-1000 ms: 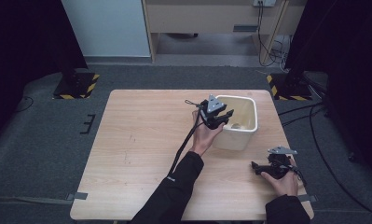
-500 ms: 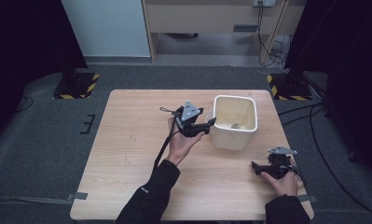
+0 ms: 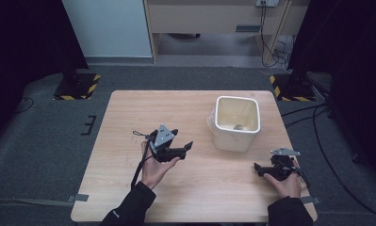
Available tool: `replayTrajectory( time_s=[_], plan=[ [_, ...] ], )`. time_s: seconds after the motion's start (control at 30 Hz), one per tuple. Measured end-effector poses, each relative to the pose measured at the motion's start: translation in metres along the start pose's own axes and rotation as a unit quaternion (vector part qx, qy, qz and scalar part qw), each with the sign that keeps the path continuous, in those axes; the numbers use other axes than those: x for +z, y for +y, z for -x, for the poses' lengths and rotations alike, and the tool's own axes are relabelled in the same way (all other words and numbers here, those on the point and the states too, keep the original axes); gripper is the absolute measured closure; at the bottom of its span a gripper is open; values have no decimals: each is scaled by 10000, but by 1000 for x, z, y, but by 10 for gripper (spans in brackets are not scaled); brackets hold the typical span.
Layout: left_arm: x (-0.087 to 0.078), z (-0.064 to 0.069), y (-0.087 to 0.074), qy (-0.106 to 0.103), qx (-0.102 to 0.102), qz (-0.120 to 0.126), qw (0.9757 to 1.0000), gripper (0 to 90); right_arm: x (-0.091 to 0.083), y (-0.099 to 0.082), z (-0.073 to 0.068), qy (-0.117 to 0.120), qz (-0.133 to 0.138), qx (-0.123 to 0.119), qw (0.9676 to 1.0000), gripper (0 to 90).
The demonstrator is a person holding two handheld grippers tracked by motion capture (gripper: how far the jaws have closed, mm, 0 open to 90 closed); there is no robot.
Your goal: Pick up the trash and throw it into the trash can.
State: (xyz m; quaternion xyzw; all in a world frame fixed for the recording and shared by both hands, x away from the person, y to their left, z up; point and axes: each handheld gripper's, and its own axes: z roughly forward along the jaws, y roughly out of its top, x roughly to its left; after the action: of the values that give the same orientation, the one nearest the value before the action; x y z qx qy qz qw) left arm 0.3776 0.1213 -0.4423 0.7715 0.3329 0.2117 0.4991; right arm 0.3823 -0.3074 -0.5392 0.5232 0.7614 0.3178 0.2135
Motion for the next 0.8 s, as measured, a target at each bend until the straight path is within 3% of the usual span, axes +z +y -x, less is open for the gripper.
replayTrajectory(
  time_s=[0.17,0.2,0.27,0.3,0.4,0.47,0.5,0.53,0.63,0.67,0.7,0.8],
  plan=[
    [-16,-4,-35,53,-58,-323,9994,231,0,0,0,0,0,1,10000,6],
    [-16,-4,-35,53,-58,-323,9994,226,0,0,0,0,0,1,10000,6],
    [-24,-9,-52,70,-200,-473,9987,220,0,0,0,5,0,-5,10000,6],
    [-24,-9,-52,70,-200,-473,9987,216,0,0,0,8,0,-7,10000,6],
    [-34,-16,-72,157,-382,-602,9973,213,0,0,0,13,3,-19,10000,6],
    [-42,-24,-89,289,-458,-884,9946,211,0,0,0,15,3,-17,10000,6],
    [-42,-24,-89,289,-458,-884,9946,208,0,0,0,15,3,-17,10000,6],
    [-48,-30,-98,374,-571,-992,9927,200,0,0,0,15,4,-19,10000,7],
    [-54,-36,-107,464,-641,-1089,9909,187,0,0,0,17,4,-19,10000,6],
    [-61,-41,-115,571,-720,-1194,9886,185,0,0,0,20,3,-24,10000,6],
    [-61,-41,-115,571,-720,-1194,9886,179,0,0,0,20,3,-24,10000,6],
    [-72,-48,-125,726,-845,-1342,9847,171,0,0,0,24,9,-39,10000,7]
  ],
)
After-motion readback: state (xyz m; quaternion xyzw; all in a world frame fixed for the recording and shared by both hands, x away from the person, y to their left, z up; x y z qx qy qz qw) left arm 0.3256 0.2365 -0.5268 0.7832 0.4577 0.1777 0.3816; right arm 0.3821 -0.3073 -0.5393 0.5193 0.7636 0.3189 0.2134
